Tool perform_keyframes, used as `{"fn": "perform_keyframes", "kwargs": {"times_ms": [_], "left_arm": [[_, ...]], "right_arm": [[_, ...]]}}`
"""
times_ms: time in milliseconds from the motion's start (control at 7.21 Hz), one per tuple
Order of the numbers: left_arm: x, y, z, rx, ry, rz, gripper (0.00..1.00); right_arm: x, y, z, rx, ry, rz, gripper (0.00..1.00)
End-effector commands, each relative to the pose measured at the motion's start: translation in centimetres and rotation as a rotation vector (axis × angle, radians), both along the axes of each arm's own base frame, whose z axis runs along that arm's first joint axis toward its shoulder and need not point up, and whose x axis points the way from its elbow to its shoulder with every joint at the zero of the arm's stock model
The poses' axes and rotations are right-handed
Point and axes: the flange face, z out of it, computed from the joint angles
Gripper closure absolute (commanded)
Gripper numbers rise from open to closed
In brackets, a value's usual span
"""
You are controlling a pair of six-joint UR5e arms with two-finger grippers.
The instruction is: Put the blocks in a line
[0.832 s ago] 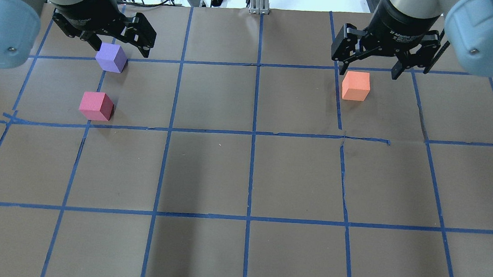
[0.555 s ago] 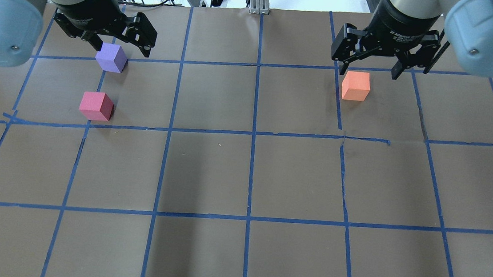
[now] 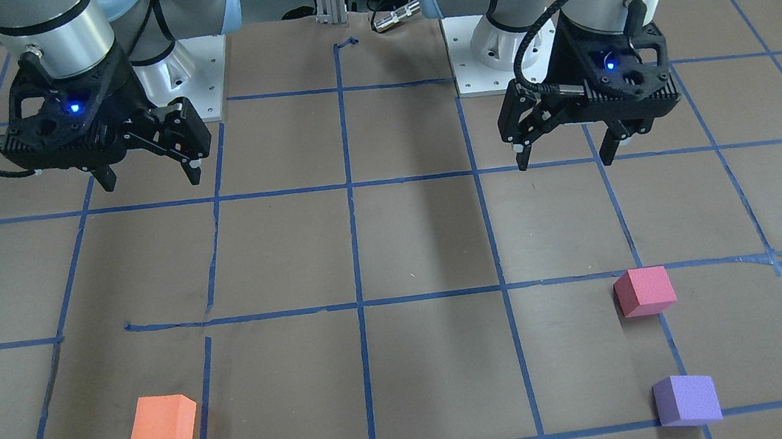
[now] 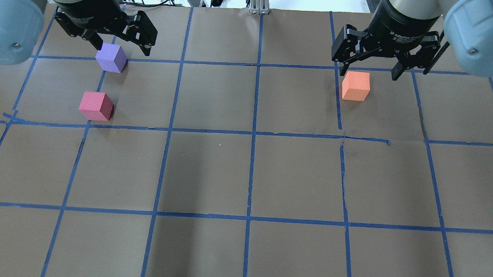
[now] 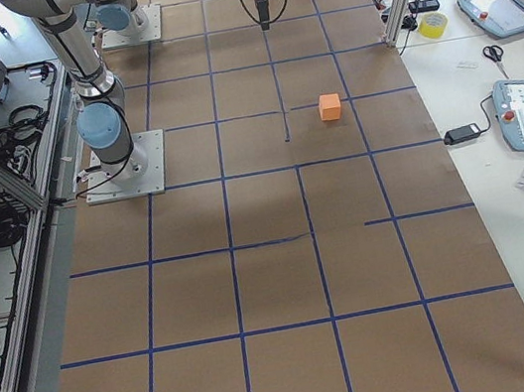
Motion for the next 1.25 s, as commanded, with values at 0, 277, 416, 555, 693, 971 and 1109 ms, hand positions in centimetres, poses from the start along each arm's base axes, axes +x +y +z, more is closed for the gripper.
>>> {"fn": "perform_keyframes", "kwargs": {"times_ms": [0, 277, 416, 555, 693, 971, 1109], "left_arm": [[0.1, 0.0, -0.1, 0.0, 0.0, 0.0, 0.0], [0.0, 0.1, -0.1, 0.0, 0.0, -0.002, 0.0], [0.0, 0.1, 0.2, -0.005, 0.0, -0.002, 0.0], [0.1, 0.0, 0.3, -0.006, 0.001, 0.0, 0.0], [0.1, 0.1, -0.1, 0.0, 0.0, 0.001, 0.0], [0.1, -0.2, -0.4, -0.003, 0.0, 0.0, 0.0], [0.1, -0.2, -0.6, -0.002, 0.0, 0.0, 0.0]], "right_arm": [[-0.1, 0.0, 0.0, 0.003, 0.002, -0.001, 0.0], [-0.1, -0.2, 0.0, 0.001, 0.0, 0.001, 0.0], [-0.1, -0.3, 0.3, -0.005, 0.0, 0.001, 0.0], [-0.1, -0.3, 0.4, -0.008, 0.0, 0.001, 0.0], [-0.1, -0.3, 0.4, -0.008, 0.0, 0.001, 0.0], [-0.5, -0.6, 0.5, -0.019, -0.001, -0.005, 0.0], [-2.3, -1.4, 0.3, -0.018, -0.005, -0.04, 0.0]]}}
